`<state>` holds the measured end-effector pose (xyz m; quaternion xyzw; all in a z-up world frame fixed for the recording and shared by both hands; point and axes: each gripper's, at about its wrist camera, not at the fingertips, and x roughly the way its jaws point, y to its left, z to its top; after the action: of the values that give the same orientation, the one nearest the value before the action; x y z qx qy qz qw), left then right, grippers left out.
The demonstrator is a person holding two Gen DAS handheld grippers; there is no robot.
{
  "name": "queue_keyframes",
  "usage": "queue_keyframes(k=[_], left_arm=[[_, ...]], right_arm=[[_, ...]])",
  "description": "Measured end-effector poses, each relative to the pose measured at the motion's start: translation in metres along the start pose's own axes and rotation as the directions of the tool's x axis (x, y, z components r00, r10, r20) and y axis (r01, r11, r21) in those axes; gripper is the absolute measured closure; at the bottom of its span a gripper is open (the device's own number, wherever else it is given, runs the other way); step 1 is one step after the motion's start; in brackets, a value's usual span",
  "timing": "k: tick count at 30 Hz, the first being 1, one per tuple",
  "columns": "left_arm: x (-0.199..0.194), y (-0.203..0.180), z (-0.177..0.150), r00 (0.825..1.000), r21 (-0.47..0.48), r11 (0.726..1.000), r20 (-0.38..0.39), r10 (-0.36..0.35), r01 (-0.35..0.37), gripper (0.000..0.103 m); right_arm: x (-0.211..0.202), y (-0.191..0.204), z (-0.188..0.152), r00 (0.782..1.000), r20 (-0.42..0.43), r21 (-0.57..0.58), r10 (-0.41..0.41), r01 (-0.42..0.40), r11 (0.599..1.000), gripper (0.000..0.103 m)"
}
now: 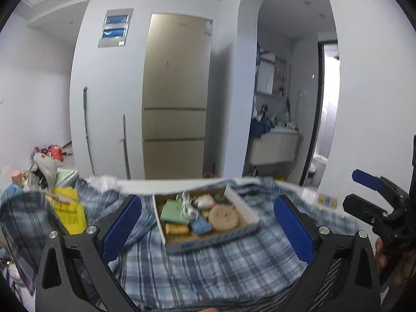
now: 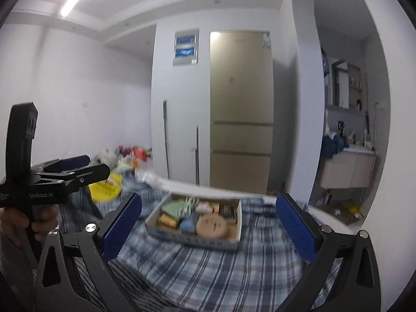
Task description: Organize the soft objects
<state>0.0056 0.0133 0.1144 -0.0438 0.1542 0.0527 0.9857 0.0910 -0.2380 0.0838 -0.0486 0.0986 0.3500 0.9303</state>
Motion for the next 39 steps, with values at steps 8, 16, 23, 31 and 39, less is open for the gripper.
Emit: queue_keyframes(k=[8, 16, 23, 31, 39], left_arm=[[0.025, 0.001, -0.054, 0.996, 0.085, 0.995, -0.072, 0.050, -0.044, 0.000], [0.060, 0.005, -0.089, 0.986, 0.108, 0.991, -0.143, 0.089, -0.074, 0.000], [0.069, 0.014, -0.094, 0.977, 0.067, 0.993, -0.185, 0.108, -0.097, 0.000], [0.073, 0.007, -0.095, 0.973, 0.105, 0.990, -0.202, 0.114, -0.094, 0.000], [0.075, 0.006, -0.096, 0.970, 0.109, 0.990, -0.213, 0.116, -0.095, 0.000]], right_arm=[[0.025, 0.000, -0.039, 0.997, -0.048, 0.013, 0.067, -0.067, 0.998, 0.000], [0.057, 0.003, -0.070, 0.990, -0.120, 0.028, 0.078, -0.075, 0.997, 0.000], [0.087, 0.011, -0.097, 0.971, -0.241, -0.057, 0.000, -0.014, 0.998, 0.000], [0.084, -0.004, -0.096, 0.973, -0.232, 0.014, 0.015, -0.012, 1.000, 0.000], [0.085, -0.001, -0.097, 0.973, -0.230, 0.000, 0.013, -0.013, 1.000, 0.000]])
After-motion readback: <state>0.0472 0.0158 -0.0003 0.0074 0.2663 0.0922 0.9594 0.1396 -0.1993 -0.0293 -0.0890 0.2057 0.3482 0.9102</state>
